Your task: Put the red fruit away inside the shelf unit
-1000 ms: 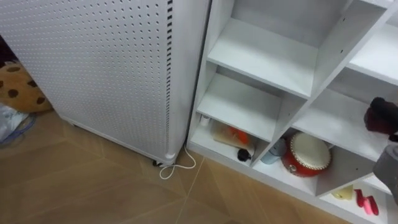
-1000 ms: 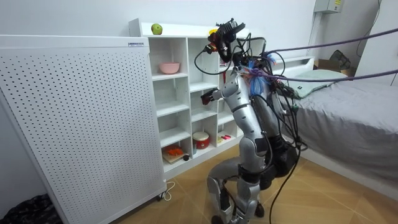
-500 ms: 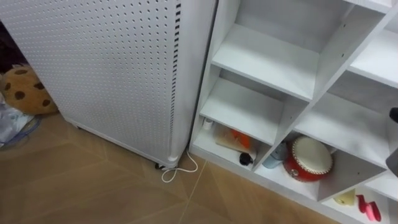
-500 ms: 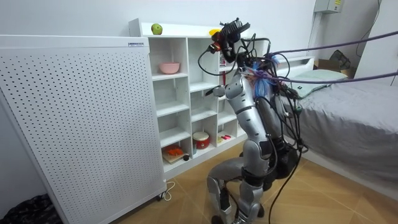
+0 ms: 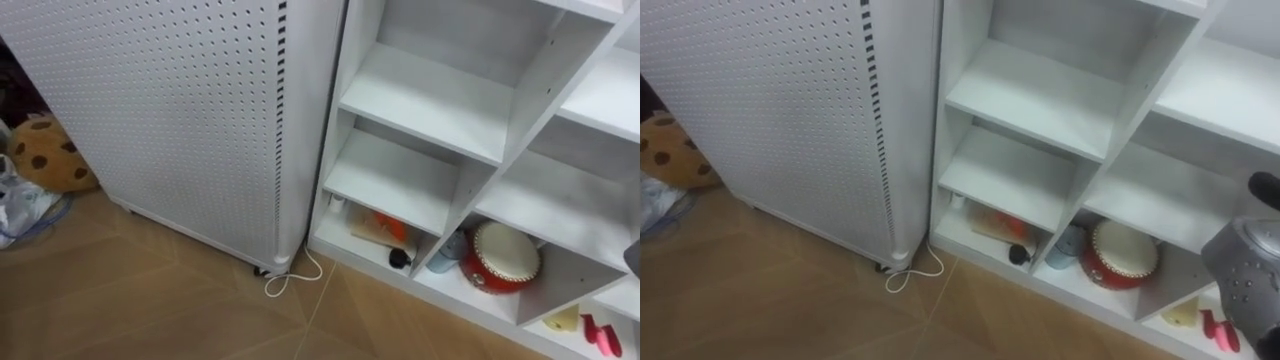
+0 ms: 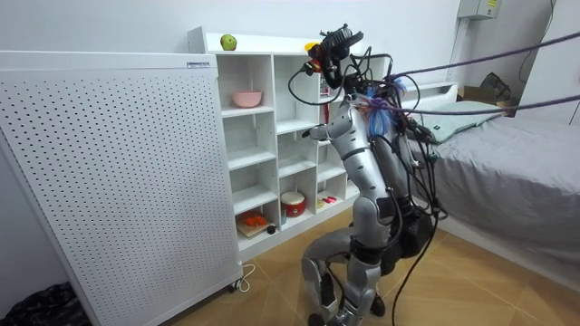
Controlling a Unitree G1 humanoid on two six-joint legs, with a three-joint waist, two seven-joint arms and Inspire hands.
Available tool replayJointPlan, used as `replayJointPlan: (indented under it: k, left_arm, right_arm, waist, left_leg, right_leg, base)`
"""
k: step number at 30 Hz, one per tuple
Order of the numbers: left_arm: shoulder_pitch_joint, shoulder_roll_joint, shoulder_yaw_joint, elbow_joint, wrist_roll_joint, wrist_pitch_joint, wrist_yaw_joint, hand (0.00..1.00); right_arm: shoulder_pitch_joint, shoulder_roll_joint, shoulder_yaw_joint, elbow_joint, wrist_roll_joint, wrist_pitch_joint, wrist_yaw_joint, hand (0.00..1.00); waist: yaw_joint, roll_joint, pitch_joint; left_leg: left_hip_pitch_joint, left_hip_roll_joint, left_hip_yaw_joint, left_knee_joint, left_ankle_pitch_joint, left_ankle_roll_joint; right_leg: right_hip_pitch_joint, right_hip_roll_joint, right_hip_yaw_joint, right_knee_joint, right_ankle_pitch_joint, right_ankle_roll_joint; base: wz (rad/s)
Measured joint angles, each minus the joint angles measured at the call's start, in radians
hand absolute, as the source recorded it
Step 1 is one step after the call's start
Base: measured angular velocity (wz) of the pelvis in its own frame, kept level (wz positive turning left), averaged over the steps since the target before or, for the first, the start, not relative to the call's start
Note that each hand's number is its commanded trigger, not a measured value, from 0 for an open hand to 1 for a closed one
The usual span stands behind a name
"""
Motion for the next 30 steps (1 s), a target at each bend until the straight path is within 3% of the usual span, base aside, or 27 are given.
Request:
replayJointPlan:
  k: [9,15,16,21,26,30]
  left_arm:
    - [0.0,-0.002,-0.001,0.003,-0.003,-0.004,-0.004,0.0]
    - [0.0,-0.018,-0.007,0.001,-0.002,-0.008,-0.028,0.0]
    - [0.001,-0.02,-0.015,0.001,-0.002,-0.008,-0.028,0.0]
    - [0.001,-0.033,-0.02,0.004,-0.002,-0.008,-0.033,0.0]
    - [0.0,-0.042,-0.018,0.007,-0.002,-0.016,-0.06,0.0]
    - [-0.001,-0.066,-0.02,0.022,0.019,0.004,-0.097,0.0]
  right_arm:
    - [0.0,-0.001,-0.005,0.032,0.001,-0.001,0.068,0.0]
    - [0.003,-0.001,0.005,0.156,0.001,0.01,0.279,0.0]
    - [0.003,-0.001,0.009,0.184,0.0,0.025,0.323,0.0]
    - [0.006,-0.001,0.018,0.223,-0.001,0.057,0.428,0.0]
    - [0.007,0.0,0.036,0.255,-0.008,0.085,0.514,0.0]
    - [0.07,0.0,0.036,0.26,-0.076,0.083,0.631,0.0]
  waist:
    - [-0.007,0.002,0.0006]
    - [0.011,0.016,0.0073]
    - [0.017,0.017,0.008]
    - [0.021,0.017,0.0088]
    - [0.021,0.018,0.0108]
    - [0.034,0.03,0.0216]
  left_leg:
    - [0.025,0.002,0.002,-0.046,0.001,0.0]
    - [0.075,0.005,0.007,-0.1,0.006,0.006]
    - [0.09,0.008,0.013,-0.117,0.007,0.008]
    - [0.146,0.022,0.041,-0.182,0.015,0.016]
    - [0.189,0.034,0.05,-0.242,0.031,0.021]
    - [0.249,0.054,0.053,-0.285,0.037,0.025]
  right_leg:
    - [0.023,0.008,-0.004,-0.047,0.005,0.006]
    - [0.071,0.017,-0.008,-0.105,0.016,0.016]
    - [0.083,0.019,-0.007,-0.122,0.02,0.019]
    - [0.125,0.022,-0.002,-0.182,0.041,0.017]
    - [0.164,0.044,-0.002,-0.255,0.073,0.025]
    - [0.227,0.076,-0.004,-0.326,0.103,0.034]
  base:
    - [-0.01]
    - [-0.01]
    - [0.0]
    - [-0.1]
    - [-0.1]
    - [-0.16]
